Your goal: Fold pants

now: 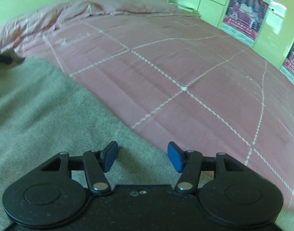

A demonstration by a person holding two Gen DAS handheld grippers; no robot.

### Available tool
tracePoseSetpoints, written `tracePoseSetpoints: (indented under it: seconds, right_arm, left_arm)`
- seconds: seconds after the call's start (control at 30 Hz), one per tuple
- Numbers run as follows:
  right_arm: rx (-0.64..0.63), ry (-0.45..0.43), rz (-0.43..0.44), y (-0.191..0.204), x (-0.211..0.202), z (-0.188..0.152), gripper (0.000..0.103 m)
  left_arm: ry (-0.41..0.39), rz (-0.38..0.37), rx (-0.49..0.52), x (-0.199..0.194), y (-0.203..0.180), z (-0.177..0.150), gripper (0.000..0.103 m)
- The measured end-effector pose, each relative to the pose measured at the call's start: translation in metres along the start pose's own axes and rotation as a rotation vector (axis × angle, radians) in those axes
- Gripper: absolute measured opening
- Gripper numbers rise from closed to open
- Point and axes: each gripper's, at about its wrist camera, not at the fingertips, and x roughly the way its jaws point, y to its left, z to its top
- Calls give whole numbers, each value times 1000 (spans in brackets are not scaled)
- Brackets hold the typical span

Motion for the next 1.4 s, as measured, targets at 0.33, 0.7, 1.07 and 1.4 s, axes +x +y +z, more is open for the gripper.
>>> tracePoseSetpoints:
  seconds: [0.33,0.7,1.07,1.4]
  right_arm:
    - [21,4,21,6,-7,2,0]
    - [-16,-194,-29,23,-145,-11,0]
    - [-130,-237,-137,136,-234,-142,13]
    - [327,-349,-133,136,-251,-201,17]
  left_arm:
    - [-25,-58,-21,10,1,-7,17]
    - [-319,-129,175,-87,-28,16,17]
    - [-388,-79,187,-189,-60,-85,48]
    - [-221,164,-221,-213,-50,-170,61]
